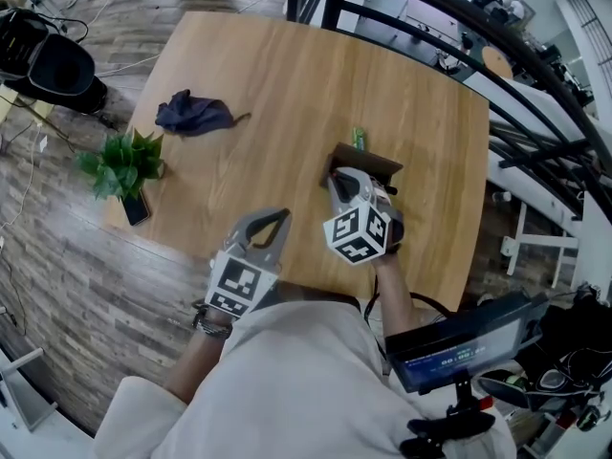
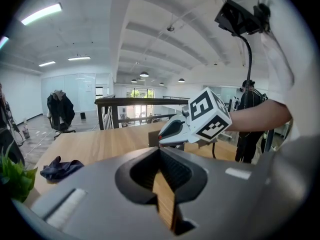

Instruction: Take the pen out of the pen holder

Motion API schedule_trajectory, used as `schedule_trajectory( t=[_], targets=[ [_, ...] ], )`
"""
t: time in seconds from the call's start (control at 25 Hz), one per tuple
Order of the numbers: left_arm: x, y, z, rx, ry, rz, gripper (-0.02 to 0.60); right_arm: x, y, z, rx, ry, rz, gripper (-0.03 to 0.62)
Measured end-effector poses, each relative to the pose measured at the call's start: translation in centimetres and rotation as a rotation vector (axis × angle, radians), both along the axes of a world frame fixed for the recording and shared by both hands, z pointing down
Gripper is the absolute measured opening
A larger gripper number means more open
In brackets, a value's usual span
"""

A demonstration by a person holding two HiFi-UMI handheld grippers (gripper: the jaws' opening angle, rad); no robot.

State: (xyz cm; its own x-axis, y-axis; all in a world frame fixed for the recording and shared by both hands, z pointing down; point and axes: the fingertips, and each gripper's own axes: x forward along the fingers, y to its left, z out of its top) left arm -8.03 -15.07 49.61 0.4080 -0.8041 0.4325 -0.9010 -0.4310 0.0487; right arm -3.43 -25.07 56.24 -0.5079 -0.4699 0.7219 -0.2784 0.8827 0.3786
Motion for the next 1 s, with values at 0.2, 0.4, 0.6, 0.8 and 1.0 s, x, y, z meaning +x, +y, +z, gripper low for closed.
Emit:
schedule_trajectory(
  t=[0.2, 0.4, 0.6, 0.8, 1.0],
  targets=[
    [0.2, 0.1, -0.3, 0.016, -0.001, 0.019, 0.000, 0.2, 0.2, -1.1, -0.007, -0.041, 0.028, 0.041],
    [0.7, 0.2, -0.9, 0.032, -0.002, 0.042, 0.000, 0.7, 0.3, -2.8, -0.015, -0.101, 0.067, 0.041],
    [1.1, 0.3, -1.5, 0.055, -0.002, 0.072, 0.000, 1.3, 0.8, -4.1, -0.002, -0.136, 0.102, 0.041],
    [1.7, 0.4, -2.2, 0.075, -0.002, 0.094, 0.000, 1.9, 1.3, -5.2, 0.012, -0.159, 0.128, 0.041],
    [2.1, 0.1, -3.1, 0.100, 0.004, 0.104, 0.000, 2.7, 1.6, -6.2, 0.027, -0.179, 0.155, 0.041]
  ],
)
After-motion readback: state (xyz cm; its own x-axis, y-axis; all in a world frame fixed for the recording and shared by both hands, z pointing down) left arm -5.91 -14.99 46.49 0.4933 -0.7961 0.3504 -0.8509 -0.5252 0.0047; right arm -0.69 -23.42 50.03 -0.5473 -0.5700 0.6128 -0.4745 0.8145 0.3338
